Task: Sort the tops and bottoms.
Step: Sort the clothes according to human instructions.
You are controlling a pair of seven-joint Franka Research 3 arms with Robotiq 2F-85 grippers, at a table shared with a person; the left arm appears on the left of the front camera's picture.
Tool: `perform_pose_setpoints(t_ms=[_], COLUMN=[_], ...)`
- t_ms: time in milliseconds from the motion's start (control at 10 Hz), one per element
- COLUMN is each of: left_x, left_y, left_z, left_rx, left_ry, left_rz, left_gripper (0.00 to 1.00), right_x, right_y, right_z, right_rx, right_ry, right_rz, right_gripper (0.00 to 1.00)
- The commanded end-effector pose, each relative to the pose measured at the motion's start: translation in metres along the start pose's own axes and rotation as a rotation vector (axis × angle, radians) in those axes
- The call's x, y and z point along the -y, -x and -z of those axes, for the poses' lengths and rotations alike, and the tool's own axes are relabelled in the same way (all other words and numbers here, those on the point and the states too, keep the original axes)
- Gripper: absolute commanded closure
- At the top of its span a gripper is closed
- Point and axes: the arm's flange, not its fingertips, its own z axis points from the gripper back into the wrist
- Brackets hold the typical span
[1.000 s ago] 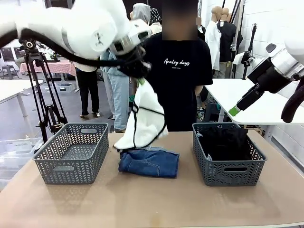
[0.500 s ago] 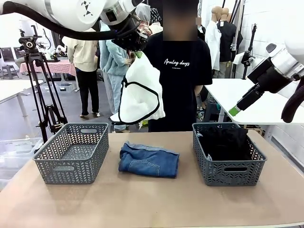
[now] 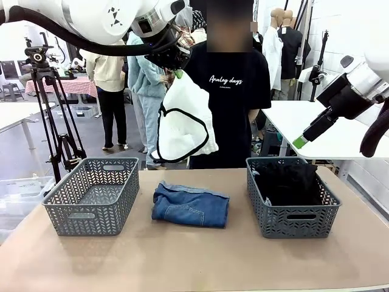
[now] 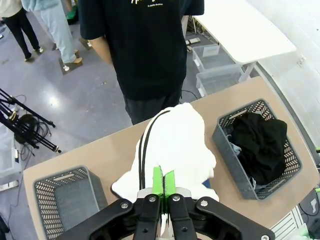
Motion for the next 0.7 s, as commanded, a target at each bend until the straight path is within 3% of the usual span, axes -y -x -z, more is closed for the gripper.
perform_pose_setpoints(t_ms=[0,600], left_x=[-0.0035,-0.0035], left_y=[-0.0014,-0.0014], left_z=[-0.0052,-0.0052], left_rx=[0.007,0.007], left_ry=[0.004,0.004], left_rz=[-0.004,-0.004], left_gripper=[1.00,1.00], right_x=[-0.0006,-0.0006], right_y=[-0.0003,-0.0003], right_z=[0.0018,0.0018], right_rx=[0.015,0.015], right_ry=[-0.005,-0.005], right_rz=[0.013,0.013], right_gripper=[0.00,0.00])
